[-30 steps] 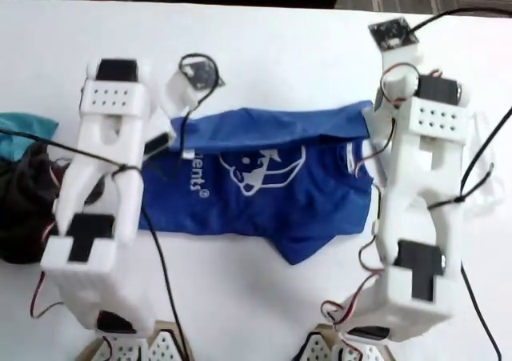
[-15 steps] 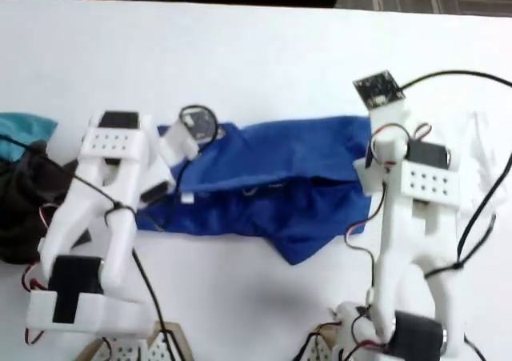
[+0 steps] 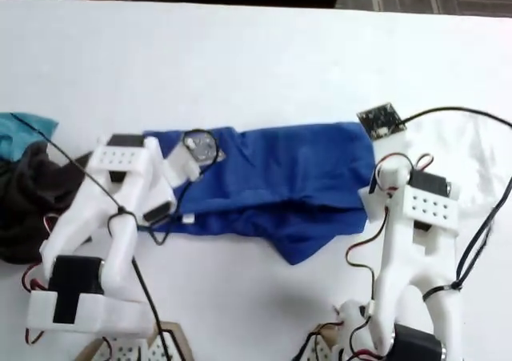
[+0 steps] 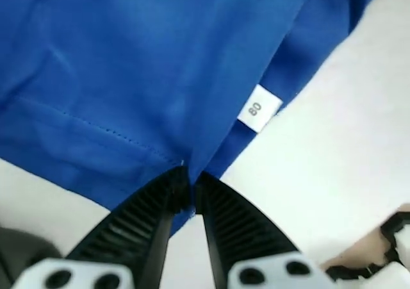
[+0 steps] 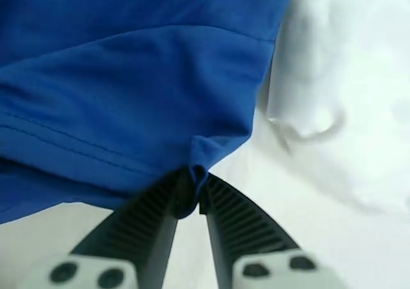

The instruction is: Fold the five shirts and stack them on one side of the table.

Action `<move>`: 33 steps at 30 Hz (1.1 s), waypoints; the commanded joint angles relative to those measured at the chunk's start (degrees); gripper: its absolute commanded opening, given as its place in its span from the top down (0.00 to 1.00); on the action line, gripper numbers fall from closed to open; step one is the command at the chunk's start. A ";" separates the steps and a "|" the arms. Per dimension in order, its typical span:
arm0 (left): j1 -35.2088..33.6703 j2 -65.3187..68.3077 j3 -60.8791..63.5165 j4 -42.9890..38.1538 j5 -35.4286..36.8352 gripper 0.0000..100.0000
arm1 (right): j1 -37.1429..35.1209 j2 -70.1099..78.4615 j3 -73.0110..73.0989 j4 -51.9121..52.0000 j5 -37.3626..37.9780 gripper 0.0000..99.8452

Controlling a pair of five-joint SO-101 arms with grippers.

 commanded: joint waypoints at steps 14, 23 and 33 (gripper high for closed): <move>0.18 -2.73 2.24 -1.05 -0.09 0.97 | -3.91 -2.77 6.59 -2.59 0.44 0.95; -1.93 -3.25 1.45 -1.14 -0.44 0.97 | -1.80 -3.03 6.51 0.40 6.59 0.98; -0.97 -3.25 0.84 2.55 -0.18 0.97 | -0.48 -3.03 6.33 0.31 7.65 0.98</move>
